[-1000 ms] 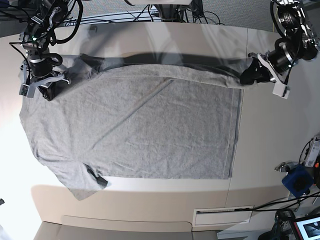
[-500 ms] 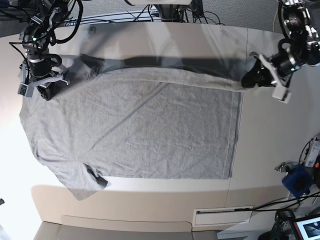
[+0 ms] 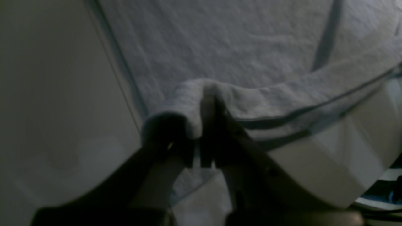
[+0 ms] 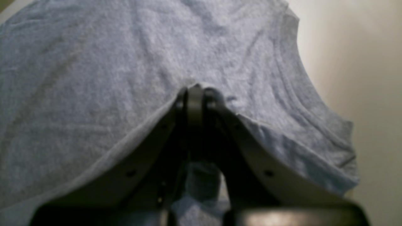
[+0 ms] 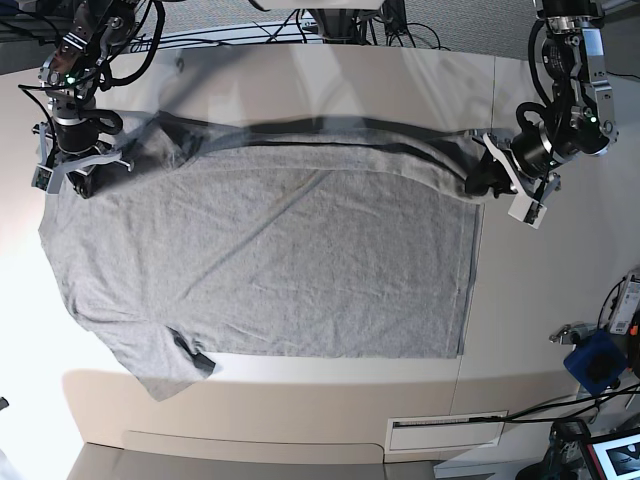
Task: Fold the T-shirt properly
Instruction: 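Lower both grippers onto the shirt and release the shoulder edges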
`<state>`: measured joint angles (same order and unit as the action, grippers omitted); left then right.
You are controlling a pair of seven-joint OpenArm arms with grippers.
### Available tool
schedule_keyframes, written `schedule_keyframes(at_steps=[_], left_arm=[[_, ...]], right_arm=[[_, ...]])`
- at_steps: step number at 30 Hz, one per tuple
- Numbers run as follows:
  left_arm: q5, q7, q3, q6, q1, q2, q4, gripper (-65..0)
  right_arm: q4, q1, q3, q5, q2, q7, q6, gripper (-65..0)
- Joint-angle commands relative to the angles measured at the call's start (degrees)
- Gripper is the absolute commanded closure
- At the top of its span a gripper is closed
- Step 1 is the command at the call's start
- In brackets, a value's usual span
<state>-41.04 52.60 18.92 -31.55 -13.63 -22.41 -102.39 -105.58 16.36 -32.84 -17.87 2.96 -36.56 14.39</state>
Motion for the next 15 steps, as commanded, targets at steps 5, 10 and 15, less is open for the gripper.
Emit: schedule_keyframes(at_steps=[5, 10, 15], left_arm=[[-0.96, -1.22, 0.37, -0.39, 0.44, -0.79, -0.96, 0.0], [-0.94, -1.62, 0.37, -0.37, 0.44, -0.79, -0.96, -5.3], [-0.96, -2.12, 0.37, -0.33, 0.44, -0.79, -0.96, -33.1]], right_arm=[[-0.85, -0.33, -0.26, -0.26, 0.66, 1.86, -0.09, 0.0], [-0.85, -0.33, -0.26, -0.26, 0.66, 1.64, -0.07, 0.0], [-0.85, -0.37, -0.24, -0.31, 0.66, 2.71, -0.04, -22.7]])
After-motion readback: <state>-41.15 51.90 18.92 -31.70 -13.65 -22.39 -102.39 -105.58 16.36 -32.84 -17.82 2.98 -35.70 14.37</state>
